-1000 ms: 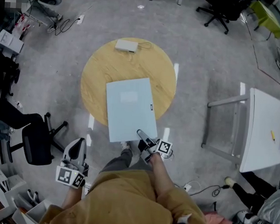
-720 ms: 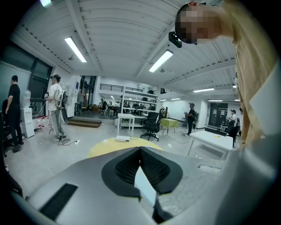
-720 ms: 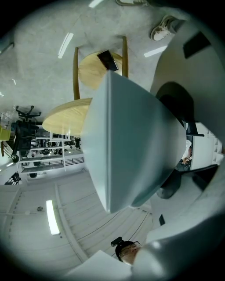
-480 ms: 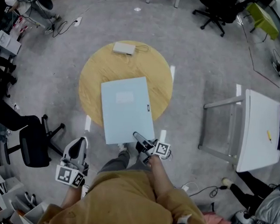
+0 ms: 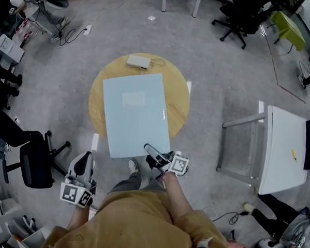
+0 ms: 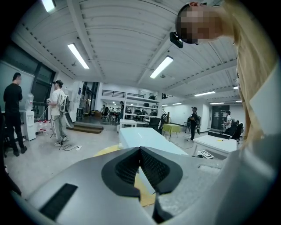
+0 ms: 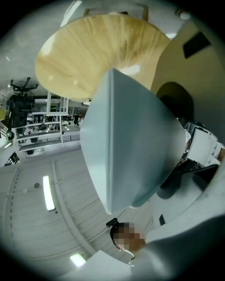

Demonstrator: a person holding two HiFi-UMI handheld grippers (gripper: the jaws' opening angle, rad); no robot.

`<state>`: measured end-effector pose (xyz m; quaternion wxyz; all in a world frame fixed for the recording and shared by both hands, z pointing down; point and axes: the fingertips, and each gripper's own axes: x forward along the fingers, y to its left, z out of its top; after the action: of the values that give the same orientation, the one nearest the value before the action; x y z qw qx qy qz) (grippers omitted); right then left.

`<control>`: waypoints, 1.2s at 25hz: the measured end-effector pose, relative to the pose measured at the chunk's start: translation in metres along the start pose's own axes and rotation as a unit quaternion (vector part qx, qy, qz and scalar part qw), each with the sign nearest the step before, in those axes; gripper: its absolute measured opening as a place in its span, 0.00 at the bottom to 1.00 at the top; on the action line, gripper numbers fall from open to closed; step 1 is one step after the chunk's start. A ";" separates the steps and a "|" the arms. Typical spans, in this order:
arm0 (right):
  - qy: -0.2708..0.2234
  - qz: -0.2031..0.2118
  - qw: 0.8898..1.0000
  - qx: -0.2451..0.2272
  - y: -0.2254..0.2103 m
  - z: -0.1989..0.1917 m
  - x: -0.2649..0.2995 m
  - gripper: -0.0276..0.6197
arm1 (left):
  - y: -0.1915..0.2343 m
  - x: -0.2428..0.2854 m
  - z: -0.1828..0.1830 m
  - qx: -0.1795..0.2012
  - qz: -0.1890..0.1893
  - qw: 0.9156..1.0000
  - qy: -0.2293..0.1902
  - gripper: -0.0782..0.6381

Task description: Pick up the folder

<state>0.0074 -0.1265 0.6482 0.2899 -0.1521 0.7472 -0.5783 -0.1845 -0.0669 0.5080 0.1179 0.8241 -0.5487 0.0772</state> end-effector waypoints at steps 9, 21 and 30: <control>-0.049 0.039 0.995 -0.072 0.079 0.043 0.016 0.46 | 0.008 -0.002 0.018 -0.004 0.000 0.999 -0.032 0.11; -0.111 0.069 0.977 -0.167 0.186 0.080 0.020 0.46 | 0.005 -0.011 0.044 0.000 -0.008 0.997 -0.075 0.11; -0.177 0.100 0.953 -0.225 0.273 0.110 0.004 0.46 | 0.000 -0.019 0.066 0.005 -0.015 0.995 -0.102 0.11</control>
<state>0.1007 -0.1369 0.3686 0.4323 -0.2375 0.8059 -0.3274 -0.1919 -0.0688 0.4400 0.0580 0.8365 -0.5448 -0.0060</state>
